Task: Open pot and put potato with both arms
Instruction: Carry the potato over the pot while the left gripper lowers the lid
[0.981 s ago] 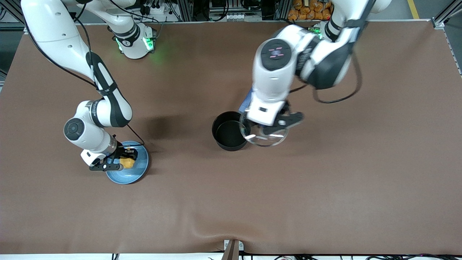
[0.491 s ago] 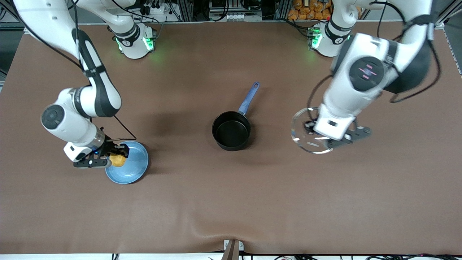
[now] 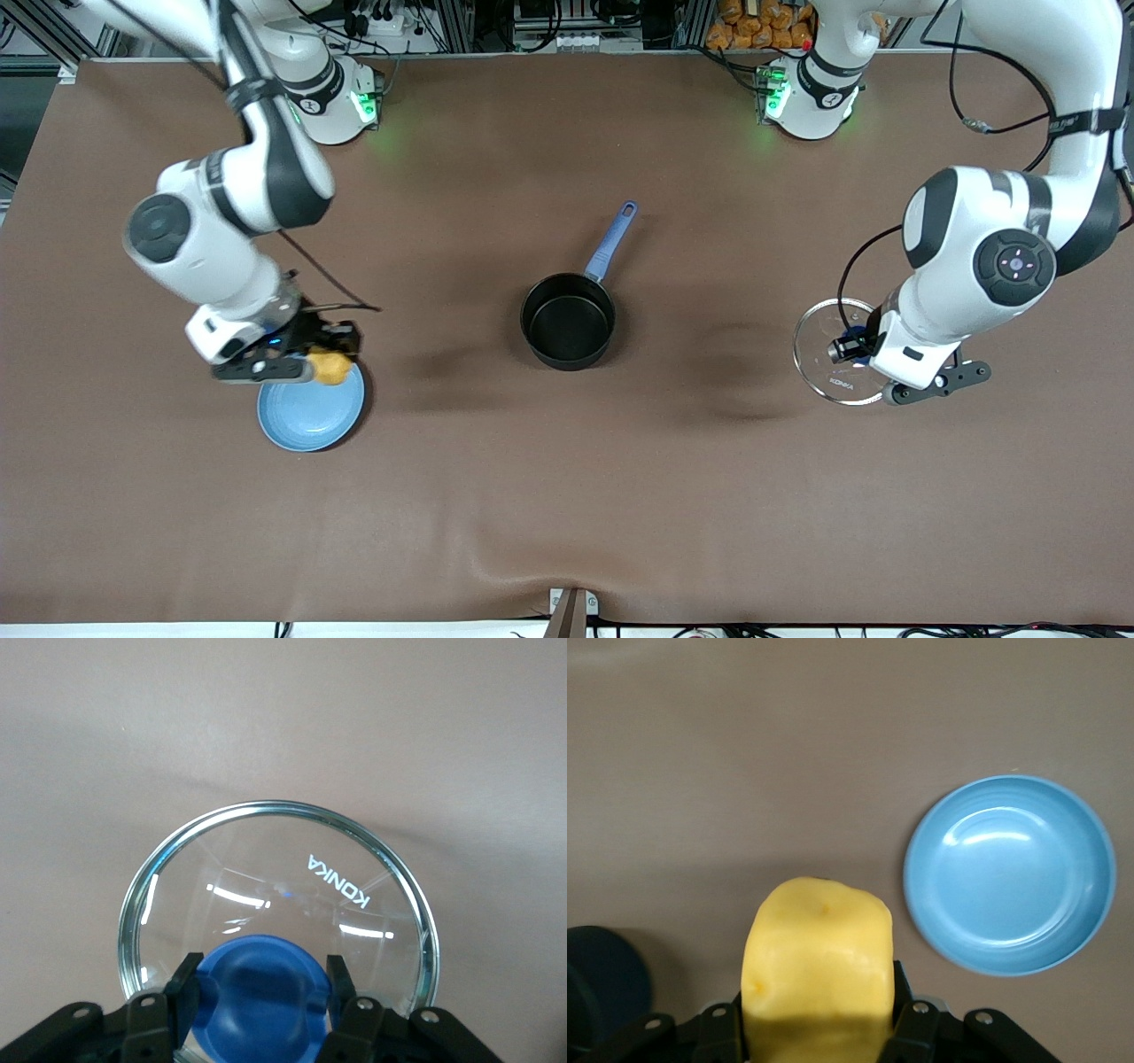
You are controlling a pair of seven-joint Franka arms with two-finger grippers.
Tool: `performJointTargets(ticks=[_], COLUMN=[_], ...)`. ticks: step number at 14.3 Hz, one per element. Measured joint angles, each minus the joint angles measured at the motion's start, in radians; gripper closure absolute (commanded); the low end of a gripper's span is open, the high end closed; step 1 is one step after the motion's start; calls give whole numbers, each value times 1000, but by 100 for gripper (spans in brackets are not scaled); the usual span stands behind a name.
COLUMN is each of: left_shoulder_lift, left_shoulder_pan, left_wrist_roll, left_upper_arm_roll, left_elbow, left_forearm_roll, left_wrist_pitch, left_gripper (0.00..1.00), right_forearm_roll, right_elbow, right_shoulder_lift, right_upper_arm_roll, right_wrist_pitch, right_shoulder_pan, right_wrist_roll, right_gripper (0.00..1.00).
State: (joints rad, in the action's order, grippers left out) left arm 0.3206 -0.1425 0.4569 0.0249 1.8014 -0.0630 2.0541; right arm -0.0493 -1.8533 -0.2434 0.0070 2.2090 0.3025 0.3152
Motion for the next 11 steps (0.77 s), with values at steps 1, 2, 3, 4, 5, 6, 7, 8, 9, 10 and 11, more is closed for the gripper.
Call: performJointTargets(ticks=[1,2,3,4,5,6,7,8,9,10,11], left_shoulder_lift=[12,25,40,54,68,83,98,111,124,138,150], left_shoulder_pan=[9,20,31,42,54,67,81,94,104,109,109], left_wrist_roll=[-5,-8,-15,-28,-44,-58,-70,-83,-93,-101,-103], left_upper_arm_roll=[0,0,0,0,0,0,0,-1,-1,-1,-1], left_elbow=[24,43,59,74,85,94,99,105,113,122,131], left_forearm_roll=[0,0,0,0,0,0,0,0,0,-1,-3], left_wrist_pitch=[34,67,100,130,156,172,188,205,227,249,272], left_gripper=[100,100,100,100,100,100,100,100,100,100,100], right_forearm_roll=[38,68,83,90,92,93,94,96,96,97,97], right_elbow=[25,51,76,97,112,123,135,150,171,194,218], right_shoulder_lift=[0,-2,-5,-10,-19,-33,-52,-78,-108,-140,-173], right_upper_arm_roll=[1,2,2,3,3,3,3,3,3,3,2], right_wrist_pitch=[-25,-51,-73,-85,-90,-90,-90,-88,-86,-85,-83], right_shoulder_pan=[43,86,129,170,209,247,284,320,354,386,413], right_wrist_roll=[81,159,230,294,352,408,463,516,562,599,628], right_gripper=[71,71,71,71,71,71,71,71,71,71,71])
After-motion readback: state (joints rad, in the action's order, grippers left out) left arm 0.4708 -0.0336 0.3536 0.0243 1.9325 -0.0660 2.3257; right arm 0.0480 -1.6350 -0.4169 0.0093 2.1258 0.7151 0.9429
